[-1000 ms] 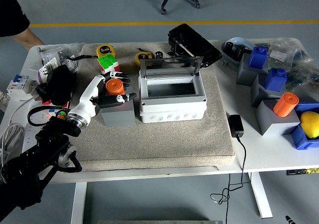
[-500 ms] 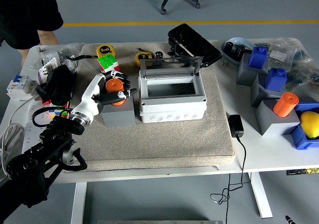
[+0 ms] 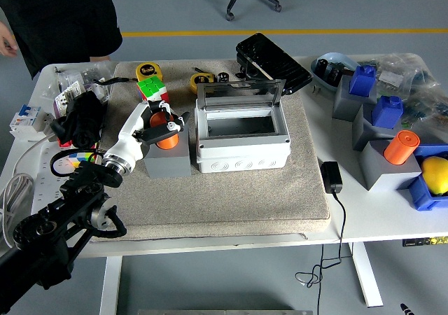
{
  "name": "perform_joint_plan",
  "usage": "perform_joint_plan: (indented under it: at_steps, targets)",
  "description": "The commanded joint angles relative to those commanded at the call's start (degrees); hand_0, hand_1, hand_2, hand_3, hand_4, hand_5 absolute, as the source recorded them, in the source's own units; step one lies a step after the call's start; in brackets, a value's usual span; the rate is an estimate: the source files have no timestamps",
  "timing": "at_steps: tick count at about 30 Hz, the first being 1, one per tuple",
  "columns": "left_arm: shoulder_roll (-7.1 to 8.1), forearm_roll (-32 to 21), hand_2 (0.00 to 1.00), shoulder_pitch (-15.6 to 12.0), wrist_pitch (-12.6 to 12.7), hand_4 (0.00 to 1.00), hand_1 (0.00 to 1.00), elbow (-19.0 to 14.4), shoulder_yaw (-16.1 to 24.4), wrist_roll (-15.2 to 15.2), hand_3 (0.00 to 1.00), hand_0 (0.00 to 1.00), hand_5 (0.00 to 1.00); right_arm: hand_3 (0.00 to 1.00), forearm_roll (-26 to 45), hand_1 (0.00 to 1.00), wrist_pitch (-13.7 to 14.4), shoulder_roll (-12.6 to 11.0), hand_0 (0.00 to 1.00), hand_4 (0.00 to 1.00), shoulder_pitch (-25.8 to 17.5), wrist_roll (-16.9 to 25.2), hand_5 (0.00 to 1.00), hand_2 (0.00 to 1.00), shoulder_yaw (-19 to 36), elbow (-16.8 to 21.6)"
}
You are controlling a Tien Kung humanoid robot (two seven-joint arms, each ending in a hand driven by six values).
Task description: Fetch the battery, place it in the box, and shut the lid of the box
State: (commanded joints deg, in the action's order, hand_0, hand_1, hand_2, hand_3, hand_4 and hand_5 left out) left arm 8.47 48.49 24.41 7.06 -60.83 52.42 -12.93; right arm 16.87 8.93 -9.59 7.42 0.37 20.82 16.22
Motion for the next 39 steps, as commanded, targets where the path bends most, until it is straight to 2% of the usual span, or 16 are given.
perform_joint_plan:
  at_steps: [1, 2, 7, 8, 13, 15, 20, 28, 30, 34, 38, 39]
  targets:
    - [-0.05, 0.0, 0.192, 0.0, 0.0, 0.374, 0.218, 0.1, -0.1, -0.1, 0.166, 0.283, 0.002, 0.600, 0.0, 0.667, 0.0, 0.0, 0.726, 0.998, 0.0, 0.0, 0.614, 0.654, 0.0, 0.0]
    - [-0.10, -0.1, 0.186, 0.1, 0.0, 0.260, 0.176, 0.1, -0.1, -0.1, 0.163, 0.221, 0.002, 0.600, 0.0, 0.667, 0.0, 0.0, 0.726, 0.998, 0.0, 0.1, 0.614, 0.654, 0.0, 0.0]
    - [-0.32, -0.1, 0.186, 0.3, 0.1, 0.260, 0.176, 0.4, -0.2, -0.5, 0.163, 0.221, 0.002, 0.600, 0.1, 0.667, 0.1, 0.0, 0.726, 0.998, 0.0, 0.2, 0.614, 0.654, 0.0, 0.0]
    - [-0.35, 0.0, 0.176, 0.3, 0.1, 0.198, 0.168, 0.4, -0.2, -0.6, 0.167, 0.210, 0.002, 0.600, 0.1, 0.667, 0.1, 0.0, 0.726, 0.998, 0.0, 0.2, 0.614, 0.654, 0.0, 0.0]
    - [-0.34, 0.4, 0.176, 0.3, 0.2, 0.198, 0.168, 0.0, -0.2, -0.8, 0.167, 0.210, 0.002, 0.600, 0.1, 0.667, 0.2, 0.0, 0.726, 0.998, 0.0, 0.4, 0.614, 0.654, 0.0, 0.0]
    - [-0.29, 1.2, 0.166, 0.2, 0.2, 0.165, 0.157, -0.3, 0.1, -0.8, 0.169, 0.212, 0.002, 0.599, 0.1, 0.667, 0.2, 0.0, 0.726, 0.998, 0.0, 0.5, 0.614, 0.654, 0.0, 0.0]
    - [0.31, 3.8, 0.166, 0.4, 0.2, 0.172, 0.153, -1.9, 1.1, -0.1, 0.169, 0.213, 0.002, 0.599, 0.1, 0.665, 0.2, 0.0, 0.726, 0.998, 0.0, 0.5, 0.614, 0.654, 0.1, 0.0]
    - [2.55, 12.4, 0.163, 1.1, -1.3, 0.147, 0.151, -7.7, 1.3, 3.8, 0.171, 0.205, 0.002, 0.599, 0.0, 0.665, 0.2, -0.1, 0.726, 0.998, 0.0, 0.6, 0.614, 0.654, 0.5, 0.0]
    - [3.15, 12.1, 0.163, 1.7, -2.2, 0.147, 0.151, -9.3, 1.0, 5.5, 0.171, 0.205, 0.002, 0.599, 0.1, 0.665, 0.1, -0.2, 0.726, 0.998, 0.0, 0.6, 0.614, 0.654, 0.4, 0.0]
    - [3.92, 14.1, 0.158, 4.1, -2.7, 0.155, 0.147, -12.0, -1.1, 8.3, 0.175, 0.190, 0.002, 0.600, 0.0, 0.664, 0.1, -0.2, 0.726, 0.998, 0.0, 0.6, 0.613, 0.654, 0.5, 0.0]
    - [3.87, 18.7, 0.150, 7.9, -2.0, 0.145, 0.137, -13.4, -5.1, 11.4, 0.176, 0.177, 0.002, 0.600, -0.1, 0.665, 0.3, -0.4, 0.726, 0.998, 0.0, 0.7, 0.613, 0.653, 0.5, 0.0]
    - [3.63, 19.9, 0.150, 9.5, -1.6, 0.145, 0.137, -13.6, -6.5, 13.0, 0.176, 0.177, 0.002, 0.600, -0.2, 0.665, 0.3, -0.4, 0.726, 0.998, 0.1, 0.7, 0.613, 0.653, 0.5, 0.0]
